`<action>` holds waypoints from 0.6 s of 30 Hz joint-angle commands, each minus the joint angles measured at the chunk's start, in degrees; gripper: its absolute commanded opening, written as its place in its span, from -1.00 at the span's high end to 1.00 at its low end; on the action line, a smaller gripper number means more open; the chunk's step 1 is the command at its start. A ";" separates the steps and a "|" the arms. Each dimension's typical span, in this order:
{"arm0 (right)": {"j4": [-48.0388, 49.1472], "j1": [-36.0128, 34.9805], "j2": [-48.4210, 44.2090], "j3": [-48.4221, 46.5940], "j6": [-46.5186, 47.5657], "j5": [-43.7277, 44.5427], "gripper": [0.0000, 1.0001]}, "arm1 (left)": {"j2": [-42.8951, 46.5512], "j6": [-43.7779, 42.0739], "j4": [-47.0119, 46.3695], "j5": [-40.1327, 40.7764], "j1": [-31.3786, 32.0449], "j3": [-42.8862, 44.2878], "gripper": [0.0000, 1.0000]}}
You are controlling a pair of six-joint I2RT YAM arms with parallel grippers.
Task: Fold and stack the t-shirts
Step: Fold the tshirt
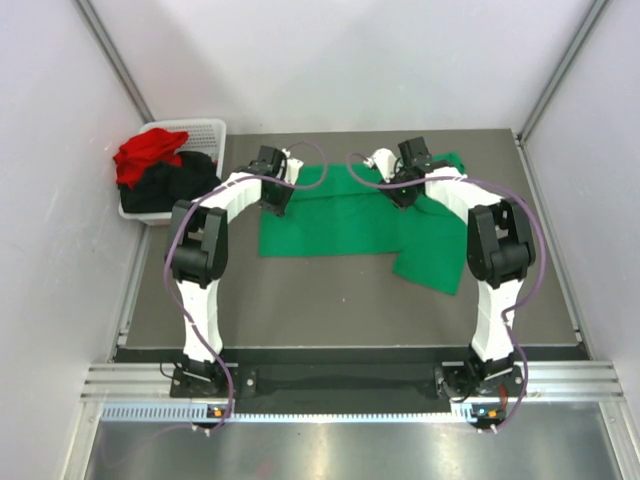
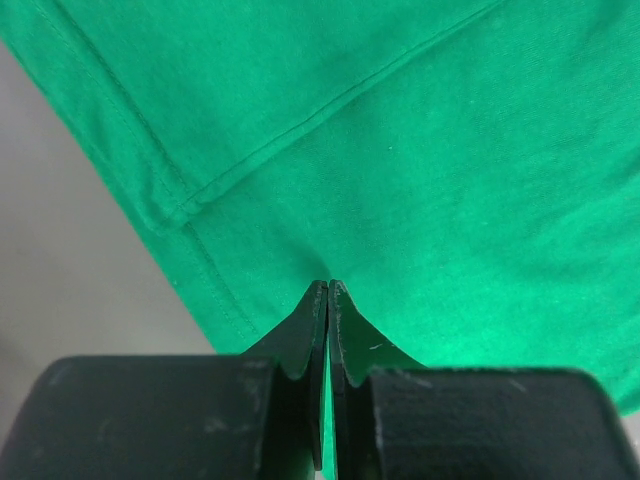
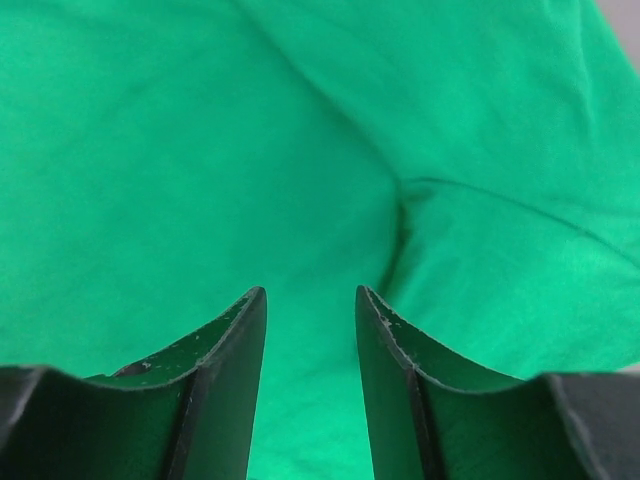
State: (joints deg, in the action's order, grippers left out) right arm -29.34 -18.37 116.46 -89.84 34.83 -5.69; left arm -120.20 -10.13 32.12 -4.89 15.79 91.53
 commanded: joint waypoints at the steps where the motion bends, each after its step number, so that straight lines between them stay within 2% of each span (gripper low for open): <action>1: -0.10 4.12 2.79 -3.58 -3.45 -0.63 0.17 | -0.38 0.03 -0.57 0.84 0.03 -0.38 0.91; 14: 0.34 8.97 3.59 -3.67 -4.33 0.76 0.25 | -1.79 -0.77 -0.57 2.51 -0.06 -0.21 0.94; 17: 0.25 9.14 3.86 -3.94 -4.33 0.95 0.38 | -2.05 -0.86 -0.39 2.51 -0.06 0.23 0.95; 18: 0.25 9.23 3.94 -3.94 -4.33 0.86 0.50 | -2.14 -0.94 -0.48 2.51 -0.06 0.23 0.95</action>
State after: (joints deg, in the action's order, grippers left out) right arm -29.71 -9.30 120.22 -91.29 31.24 -5.21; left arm -121.43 -10.63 31.97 -2.85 15.79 91.33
